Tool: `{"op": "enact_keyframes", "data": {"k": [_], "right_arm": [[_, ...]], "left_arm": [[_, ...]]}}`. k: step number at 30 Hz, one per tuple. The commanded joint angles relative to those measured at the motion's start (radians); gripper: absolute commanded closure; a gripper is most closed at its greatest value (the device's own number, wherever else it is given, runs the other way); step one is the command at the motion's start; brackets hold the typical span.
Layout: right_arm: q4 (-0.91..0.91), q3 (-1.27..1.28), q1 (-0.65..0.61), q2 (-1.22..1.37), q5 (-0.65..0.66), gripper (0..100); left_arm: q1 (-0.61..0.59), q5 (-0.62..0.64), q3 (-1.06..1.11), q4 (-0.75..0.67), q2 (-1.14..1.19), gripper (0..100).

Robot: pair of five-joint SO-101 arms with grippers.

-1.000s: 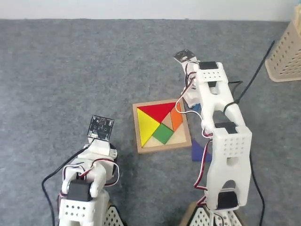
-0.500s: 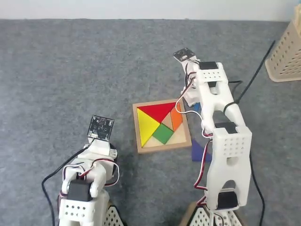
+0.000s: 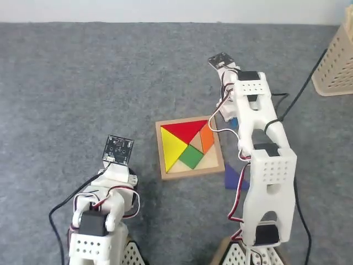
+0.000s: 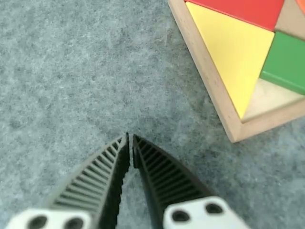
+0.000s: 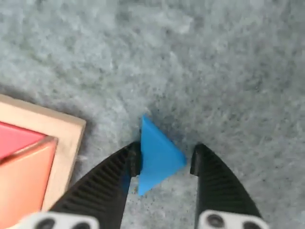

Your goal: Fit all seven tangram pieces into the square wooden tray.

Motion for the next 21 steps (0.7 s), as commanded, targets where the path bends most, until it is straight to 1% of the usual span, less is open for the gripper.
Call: {"op": "enact_keyframes", "data": {"k": [1, 3, 5, 12, 21], "right_arm": [[0.001, -0.028, 0.002, -0.008, -0.064, 90.6], [0.007, -0.028, 0.002, -0.008, -0.066, 94.2], [0.024, -0.028, 0.001, -0.008, -0.069, 95.4], [0.042, -0.029, 0.002, -0.021, -0.071, 94.0], [0.179, -0.038, -0.025, -0.171, -0.064, 94.0]], "left_arm": [[-0.008, 0.006, -0.018, 0.006, -0.020, 99], [-0.008, 0.006, -0.018, 0.006, -0.020, 99], [-0.008, 0.006, -0.018, 0.006, -0.020, 99], [-0.008, 0.006, -0.018, 0.006, -0.020, 99], [-0.008, 0.006, -0.018, 0.006, -0.020, 99]]}}
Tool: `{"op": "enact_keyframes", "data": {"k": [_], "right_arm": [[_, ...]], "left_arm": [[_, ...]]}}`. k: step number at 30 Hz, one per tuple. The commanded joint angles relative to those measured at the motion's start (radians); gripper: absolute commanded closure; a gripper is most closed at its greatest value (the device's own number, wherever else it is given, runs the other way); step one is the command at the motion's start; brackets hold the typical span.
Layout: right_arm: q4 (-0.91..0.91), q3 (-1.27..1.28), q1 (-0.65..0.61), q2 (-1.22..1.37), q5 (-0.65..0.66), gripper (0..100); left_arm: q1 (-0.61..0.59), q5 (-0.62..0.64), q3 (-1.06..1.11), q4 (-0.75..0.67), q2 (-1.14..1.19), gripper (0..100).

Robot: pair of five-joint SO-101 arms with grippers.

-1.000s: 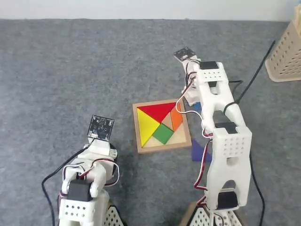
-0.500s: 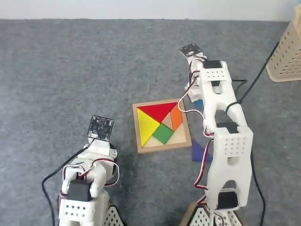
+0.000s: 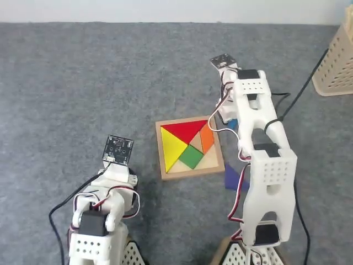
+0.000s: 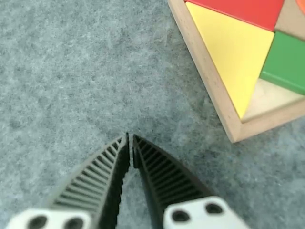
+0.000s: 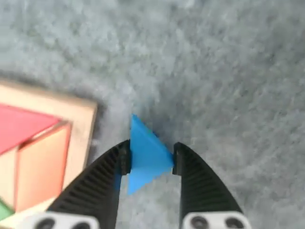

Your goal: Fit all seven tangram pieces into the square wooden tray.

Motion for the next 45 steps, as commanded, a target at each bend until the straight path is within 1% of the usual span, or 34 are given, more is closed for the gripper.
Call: {"op": "enact_keyframes", "data": {"k": [1, 5, 8, 10, 15, 18, 22, 27, 31, 38, 45], "right_arm": [[0.064, -0.023, -0.035, -0.130, -0.008, 94.0], [0.065, 0.048, -0.081, -0.225, -0.008, 94.0], [0.028, 0.169, -0.119, -0.343, -0.006, 94.0], [-0.031, 0.296, -0.151, -0.449, 0.005, 94.0], [-0.237, 0.698, -0.282, -0.722, 0.103, 94.0], [-0.314, 0.862, -0.364, -0.811, 0.173, 94.0], [-0.295, 0.876, -0.414, -0.777, 0.172, 94.0], [-0.335, 0.876, -0.460, -0.705, 0.184, 94.0], [-0.337, 0.876, -0.510, -0.676, 0.265, 94.0], [-0.394, 0.881, -0.538, -0.662, 0.304, 94.0], [-0.394, 0.895, -0.536, -0.628, 0.486, 94.0]], "left_arm": [[-0.008, 0.006, -0.018, 0.006, -0.020, 99], [-0.008, 0.006, -0.018, 0.006, -0.020, 99], [-0.008, 0.006, -0.018, 0.006, -0.020, 99], [-0.008, 0.006, -0.018, 0.006, -0.020, 99], [-0.008, 0.006, -0.018, 0.006, -0.020, 99], [-0.008, 0.006, -0.018, 0.006, -0.020, 99], [-0.008, 0.006, -0.018, 0.006, -0.020, 99], [-0.008, 0.006, -0.018, 0.006, -0.020, 99], [-0.008, 0.006, -0.018, 0.006, -0.020, 99], [-0.008, 0.006, -0.018, 0.006, -0.020, 99], [-0.008, 0.006, -0.018, 0.006, -0.020, 99]]}}
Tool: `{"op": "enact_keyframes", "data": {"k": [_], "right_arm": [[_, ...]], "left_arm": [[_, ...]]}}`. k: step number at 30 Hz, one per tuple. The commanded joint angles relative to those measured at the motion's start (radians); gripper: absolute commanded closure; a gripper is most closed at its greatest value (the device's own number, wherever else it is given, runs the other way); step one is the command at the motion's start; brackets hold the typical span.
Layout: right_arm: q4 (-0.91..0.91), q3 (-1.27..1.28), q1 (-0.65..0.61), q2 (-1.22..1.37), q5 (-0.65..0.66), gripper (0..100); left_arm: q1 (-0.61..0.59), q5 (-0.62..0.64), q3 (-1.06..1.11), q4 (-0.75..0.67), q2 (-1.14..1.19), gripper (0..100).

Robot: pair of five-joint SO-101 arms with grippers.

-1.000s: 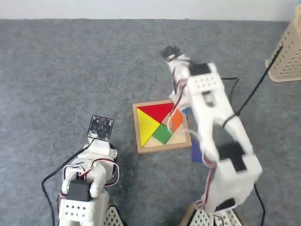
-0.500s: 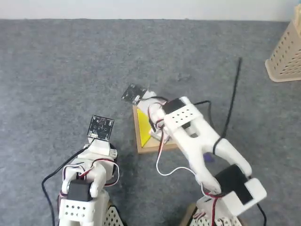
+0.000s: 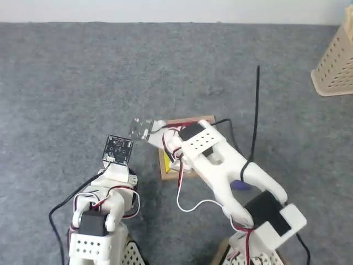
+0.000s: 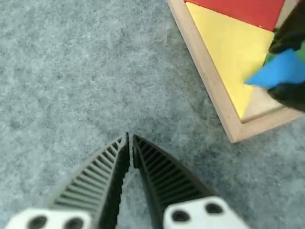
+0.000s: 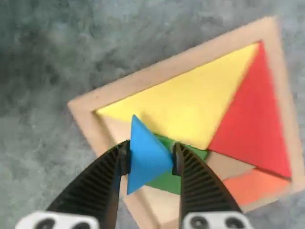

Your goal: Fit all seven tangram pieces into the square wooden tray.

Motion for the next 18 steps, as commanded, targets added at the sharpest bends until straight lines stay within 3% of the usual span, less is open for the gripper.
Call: {"op": "enact_keyframes", "data": {"k": [1, 18], "right_arm": [[-0.019, -0.012, -0.005, 0.005, 0.110, 94.0], [0.004, -0.006, -0.012, -0.028, 0.150, 93.7]], "left_arm": [[-0.008, 0.006, -0.018, 0.006, -0.020, 99], [-0.008, 0.006, -0.018, 0.006, -0.020, 99]]}}
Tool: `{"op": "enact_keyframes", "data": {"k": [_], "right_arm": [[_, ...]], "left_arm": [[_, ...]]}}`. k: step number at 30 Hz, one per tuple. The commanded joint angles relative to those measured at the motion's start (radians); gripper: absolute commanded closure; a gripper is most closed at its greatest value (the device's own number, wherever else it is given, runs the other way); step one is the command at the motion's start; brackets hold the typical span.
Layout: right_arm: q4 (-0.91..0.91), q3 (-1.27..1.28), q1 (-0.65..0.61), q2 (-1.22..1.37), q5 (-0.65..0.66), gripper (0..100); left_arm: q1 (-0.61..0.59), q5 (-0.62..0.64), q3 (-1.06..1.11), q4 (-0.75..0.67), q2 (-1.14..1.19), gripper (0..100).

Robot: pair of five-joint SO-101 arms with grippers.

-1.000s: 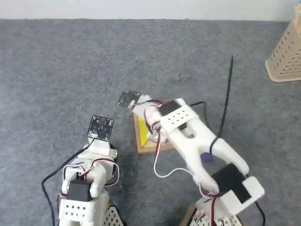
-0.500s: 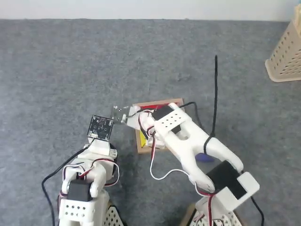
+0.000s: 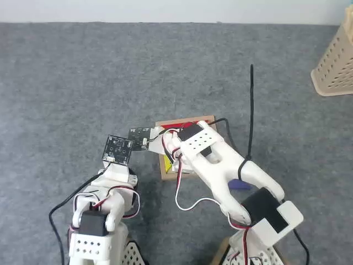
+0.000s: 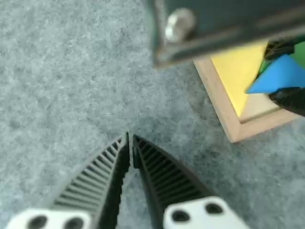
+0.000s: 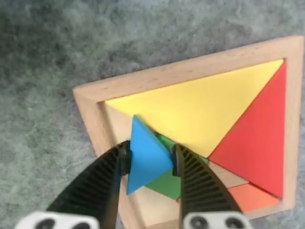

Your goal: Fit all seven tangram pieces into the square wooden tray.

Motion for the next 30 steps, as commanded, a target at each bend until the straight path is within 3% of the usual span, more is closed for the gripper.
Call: {"op": "enact_keyframes", "data": {"k": [1, 21, 30], "right_arm": [[0.022, -0.003, -0.013, -0.064, 0.018, 93.7], [0.045, -0.009, -0.065, -0.085, 0.101, 93.6], [0.041, -0.023, -0.064, -0.087, 0.014, 85.2]], "left_arm": [[-0.008, 0.006, -0.018, 0.006, -0.020, 99], [-0.008, 0.006, -0.018, 0.006, -0.020, 99], [-0.008, 0.006, -0.018, 0.006, -0.020, 99]]}}
